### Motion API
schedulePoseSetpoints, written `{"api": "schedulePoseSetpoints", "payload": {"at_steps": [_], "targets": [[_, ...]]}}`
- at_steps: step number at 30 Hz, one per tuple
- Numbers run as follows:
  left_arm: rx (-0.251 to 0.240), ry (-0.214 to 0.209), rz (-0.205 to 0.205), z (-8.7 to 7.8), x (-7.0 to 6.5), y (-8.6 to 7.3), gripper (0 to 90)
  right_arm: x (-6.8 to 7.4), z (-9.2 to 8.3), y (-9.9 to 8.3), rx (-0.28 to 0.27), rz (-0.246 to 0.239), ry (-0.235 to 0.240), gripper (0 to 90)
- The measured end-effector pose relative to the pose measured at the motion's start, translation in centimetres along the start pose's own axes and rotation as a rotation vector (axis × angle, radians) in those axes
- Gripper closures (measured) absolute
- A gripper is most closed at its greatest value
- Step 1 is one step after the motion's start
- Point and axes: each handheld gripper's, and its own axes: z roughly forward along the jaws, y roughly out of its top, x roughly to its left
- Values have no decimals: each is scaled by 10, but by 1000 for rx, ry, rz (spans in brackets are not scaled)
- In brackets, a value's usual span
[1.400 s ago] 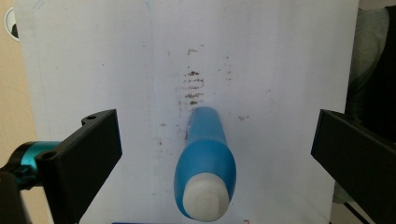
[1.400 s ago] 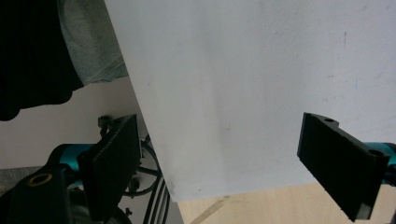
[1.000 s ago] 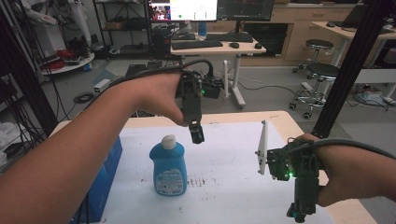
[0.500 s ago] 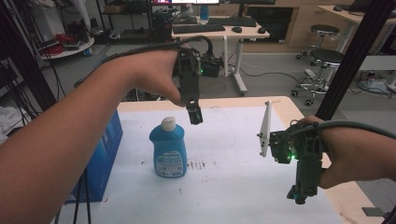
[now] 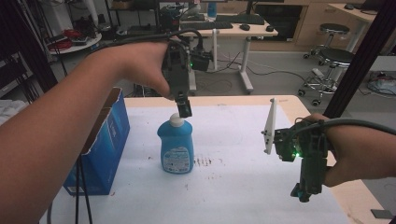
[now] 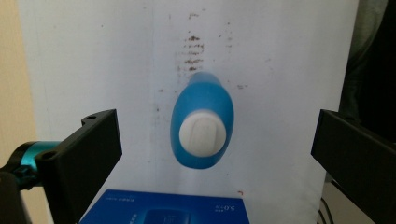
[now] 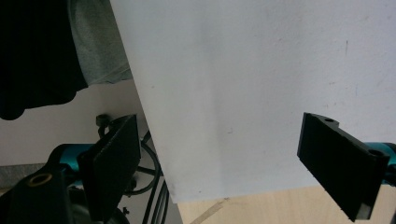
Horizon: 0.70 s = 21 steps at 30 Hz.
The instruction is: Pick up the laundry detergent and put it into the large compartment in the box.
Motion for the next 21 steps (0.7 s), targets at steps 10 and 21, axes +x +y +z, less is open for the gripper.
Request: {"api": "schedulePoseSetpoints", "payload": {"at_steps": [10, 21], "targets": [[3, -44, 4, 20, 3, -21, 17, -1, 1, 3, 0, -4, 2, 128], [11, -43, 4, 43, 5, -31, 17, 0, 4, 6, 4, -1, 11, 128]]}}
